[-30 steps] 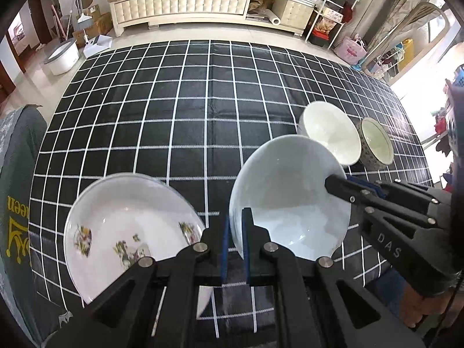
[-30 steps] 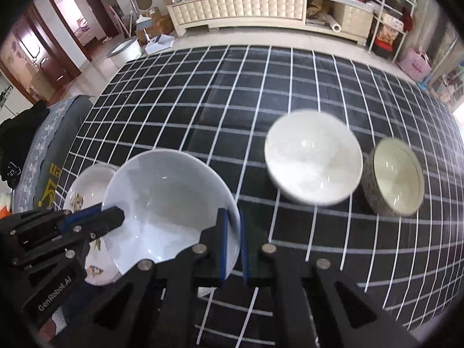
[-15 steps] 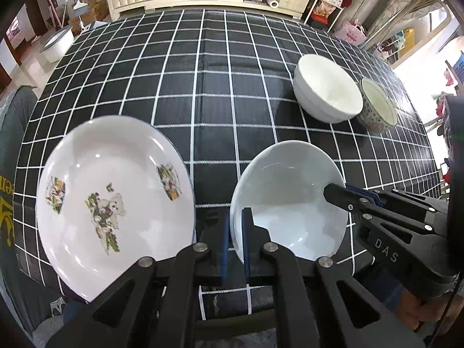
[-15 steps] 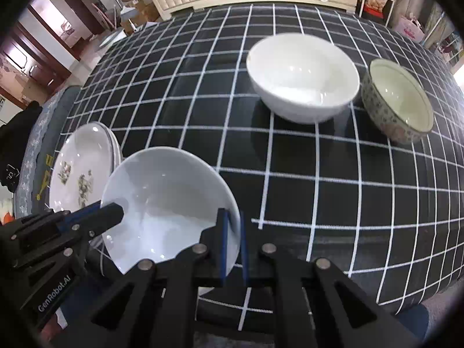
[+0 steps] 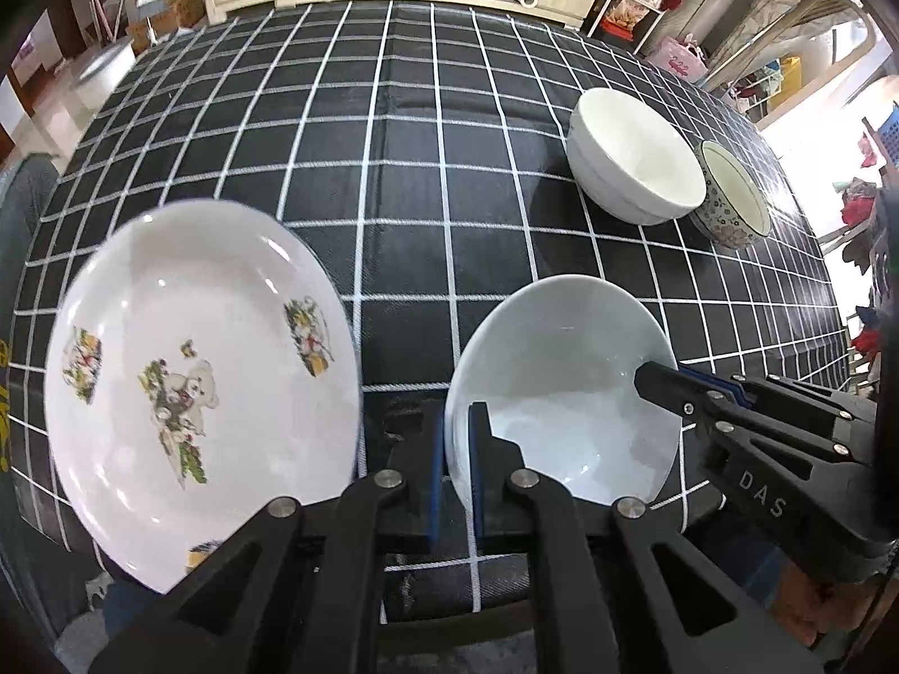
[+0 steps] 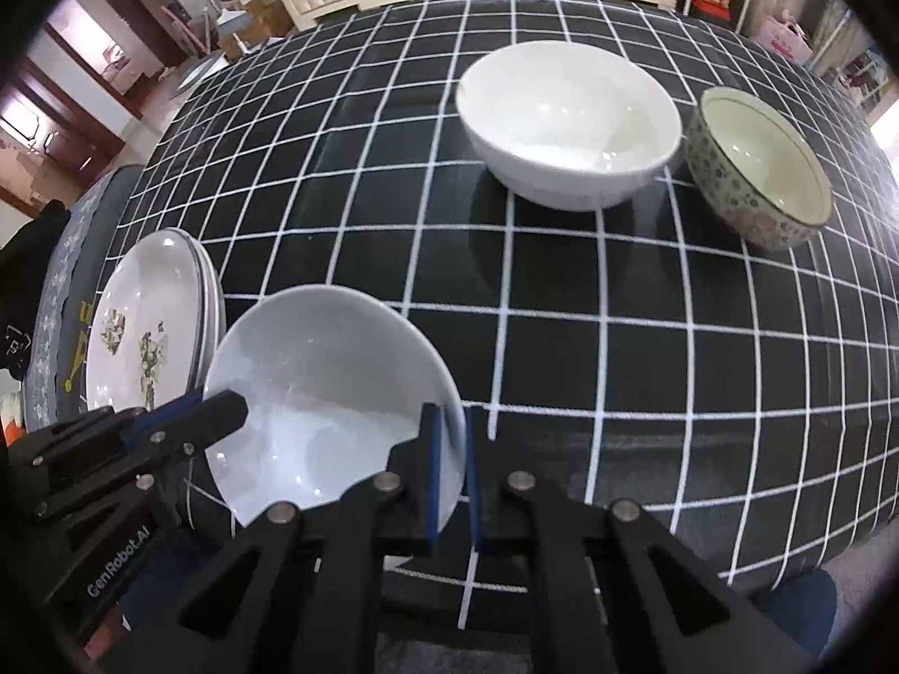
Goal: Organize plates and bowls
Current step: 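Carry the plain white bowl with both grippers beside the plate stack, then set the plain white bowl down and open both grippers, then move both grippers to the cream-white bowl and grip its rim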
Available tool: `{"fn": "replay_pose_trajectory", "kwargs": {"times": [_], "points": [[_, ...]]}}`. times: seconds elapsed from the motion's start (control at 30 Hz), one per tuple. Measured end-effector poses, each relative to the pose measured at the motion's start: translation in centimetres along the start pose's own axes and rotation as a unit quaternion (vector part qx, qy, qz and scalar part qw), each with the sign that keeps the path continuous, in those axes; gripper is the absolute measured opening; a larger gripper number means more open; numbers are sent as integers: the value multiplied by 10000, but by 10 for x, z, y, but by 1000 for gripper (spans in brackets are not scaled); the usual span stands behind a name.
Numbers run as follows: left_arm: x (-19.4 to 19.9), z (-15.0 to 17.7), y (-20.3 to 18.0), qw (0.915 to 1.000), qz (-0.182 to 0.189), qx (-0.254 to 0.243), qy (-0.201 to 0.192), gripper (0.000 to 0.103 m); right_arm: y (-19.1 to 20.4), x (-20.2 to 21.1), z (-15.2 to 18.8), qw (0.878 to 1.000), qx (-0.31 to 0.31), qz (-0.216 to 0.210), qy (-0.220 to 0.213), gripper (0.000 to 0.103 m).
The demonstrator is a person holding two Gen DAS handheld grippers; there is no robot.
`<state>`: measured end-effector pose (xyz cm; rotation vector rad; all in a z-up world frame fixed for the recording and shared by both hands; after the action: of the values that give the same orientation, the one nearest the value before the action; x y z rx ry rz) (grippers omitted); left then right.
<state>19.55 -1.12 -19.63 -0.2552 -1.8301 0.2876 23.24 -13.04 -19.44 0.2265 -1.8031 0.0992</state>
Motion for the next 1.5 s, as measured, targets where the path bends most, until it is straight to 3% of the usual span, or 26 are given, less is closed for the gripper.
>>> {"fn": "replay_pose_trajectory", "kwargs": {"times": [0.4,0.6,0.63,0.73,0.8,0.9,0.97,1.07,1.17,1.5], "points": [[4,4,2,10000,-54,15,-3,7,1,5,-1,9998,113,119,-130,11],[29,-1,0,9988,-207,-122,-434,7,-4,22,-5,9986,183,267,-411,12],[34,-3,-1,9985,-177,-140,-493,8,-6,25,-6,9985,173,250,-459,12],[48,-9,-3,9975,-158,-189,-662,25,-13,33,-9,9980,88,256,-565,13],[57,-14,-6,9961,-223,-254,-820,33,-17,38,-10,9978,76,207,-627,17],[67,-22,-12,9942,-306,-384,-959,39,-25,45,-14,9971,22,194,-736,36],[72,-28,-17,9932,-330,-432,-1026,39,-32,52,-18,9961,-15,211,-853,47],[77,-40,-26,9922,-321,-492,-1102,41,-42,60,-28,9953,-7,196,-943,55],[75,-53,-37,9916,-313,-582,-1109,46,-51,68,-40,9945,21,254,-1014,58],[58,-104,-67,9924,-331,-841,-833,46,-75,73,-86,9939,136,291,-1051,59]]}}
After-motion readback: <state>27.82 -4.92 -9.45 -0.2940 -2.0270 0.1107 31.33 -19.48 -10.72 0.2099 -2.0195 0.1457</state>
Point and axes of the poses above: each gripper's, at about its wrist camera, not at the fingertips, and x roughly against the way its jaws point, y to its left, z to its underside, the point moved 4 cm from there along -x, roughly the way its jaws point, and after that the axes turned 7 degrees about z, right-handed, at the moved point
